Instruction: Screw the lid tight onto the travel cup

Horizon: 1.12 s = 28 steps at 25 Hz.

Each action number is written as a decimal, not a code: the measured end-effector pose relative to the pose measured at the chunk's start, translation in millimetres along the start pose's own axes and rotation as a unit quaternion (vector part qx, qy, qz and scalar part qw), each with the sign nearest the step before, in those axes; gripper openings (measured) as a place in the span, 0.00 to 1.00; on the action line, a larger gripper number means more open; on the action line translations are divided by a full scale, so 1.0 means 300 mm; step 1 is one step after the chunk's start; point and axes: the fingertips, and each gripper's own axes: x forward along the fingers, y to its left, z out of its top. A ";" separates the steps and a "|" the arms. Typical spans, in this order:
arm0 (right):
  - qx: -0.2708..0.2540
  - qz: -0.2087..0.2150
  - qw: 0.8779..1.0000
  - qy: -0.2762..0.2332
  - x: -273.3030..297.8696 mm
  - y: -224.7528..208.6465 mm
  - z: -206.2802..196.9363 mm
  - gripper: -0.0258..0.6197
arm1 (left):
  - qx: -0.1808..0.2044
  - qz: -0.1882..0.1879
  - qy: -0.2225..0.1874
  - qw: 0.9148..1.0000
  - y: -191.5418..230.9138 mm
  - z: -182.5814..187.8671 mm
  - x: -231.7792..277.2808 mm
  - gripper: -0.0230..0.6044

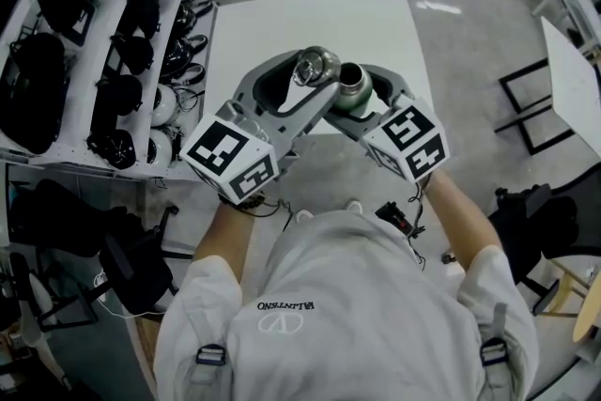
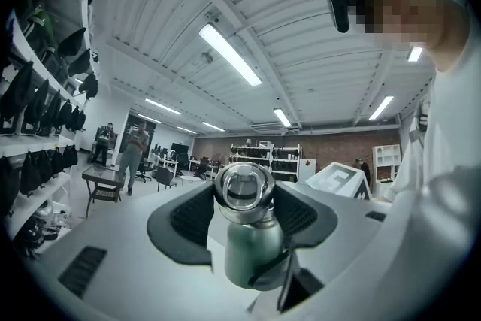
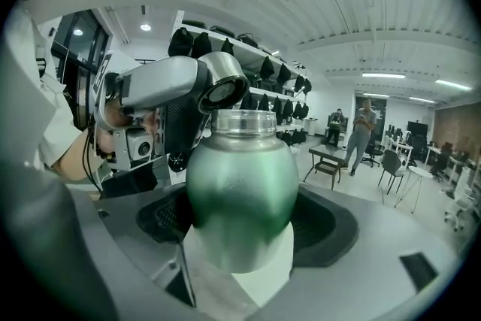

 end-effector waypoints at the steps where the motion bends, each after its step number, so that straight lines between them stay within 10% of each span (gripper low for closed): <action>1: -0.001 0.000 1.000 0.001 0.004 0.001 -0.001 0.64 | 0.002 -0.002 0.006 1.000 -0.002 -0.002 0.003 0.43; 28: -0.026 0.010 0.999 0.025 0.082 0.042 -0.028 0.64 | 0.020 -0.041 0.152 0.987 -0.012 -0.112 0.031 0.44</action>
